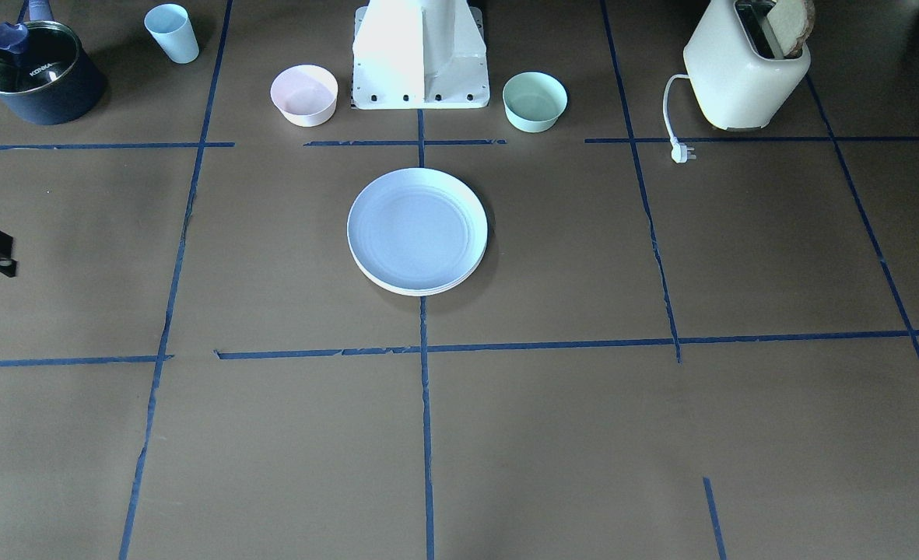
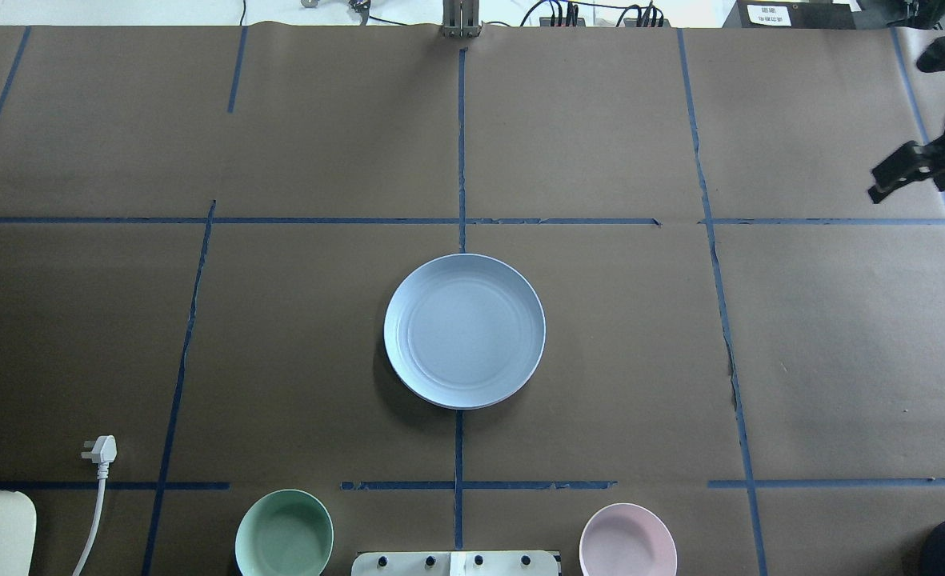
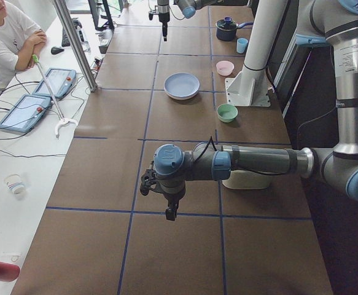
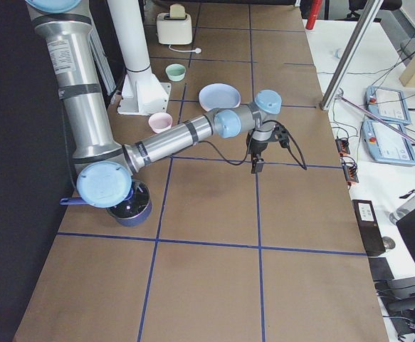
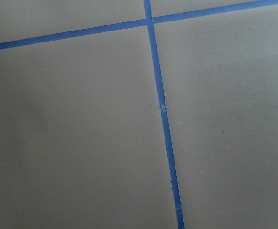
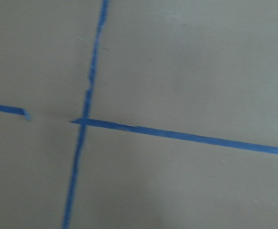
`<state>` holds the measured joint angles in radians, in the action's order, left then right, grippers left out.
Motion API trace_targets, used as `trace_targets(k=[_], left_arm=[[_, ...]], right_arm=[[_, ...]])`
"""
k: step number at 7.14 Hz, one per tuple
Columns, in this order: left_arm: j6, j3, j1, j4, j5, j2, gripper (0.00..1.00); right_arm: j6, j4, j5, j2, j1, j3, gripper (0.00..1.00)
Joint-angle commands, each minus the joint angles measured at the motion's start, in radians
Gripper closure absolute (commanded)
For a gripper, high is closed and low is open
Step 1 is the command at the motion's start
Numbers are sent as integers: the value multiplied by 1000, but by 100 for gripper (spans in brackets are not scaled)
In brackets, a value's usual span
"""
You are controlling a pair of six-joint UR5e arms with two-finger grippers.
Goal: Stack three plates with pink and blue
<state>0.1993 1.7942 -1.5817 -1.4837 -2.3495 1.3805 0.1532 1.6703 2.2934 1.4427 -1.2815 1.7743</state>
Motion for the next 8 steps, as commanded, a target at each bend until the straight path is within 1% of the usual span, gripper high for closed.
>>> trace_targets(k=[1, 2, 3, 4, 8], left_arm=[[0, 5, -3, 0, 1, -1, 0], [2, 8, -3, -1, 3, -1, 0], [3, 14, -3, -1, 3, -6, 0], [5, 22, -3, -6, 1, -23, 0], [5, 33, -1, -9, 1, -34, 0]], right_arm=[[-315, -1, 12, 207, -193, 0, 0], [-326, -4, 8, 281, -243, 17, 0], [-316, -4, 6, 300, -249, 16, 0], [-311, -4, 5, 300, -249, 17, 0], [-313, -4, 6, 301, -248, 17, 0]])
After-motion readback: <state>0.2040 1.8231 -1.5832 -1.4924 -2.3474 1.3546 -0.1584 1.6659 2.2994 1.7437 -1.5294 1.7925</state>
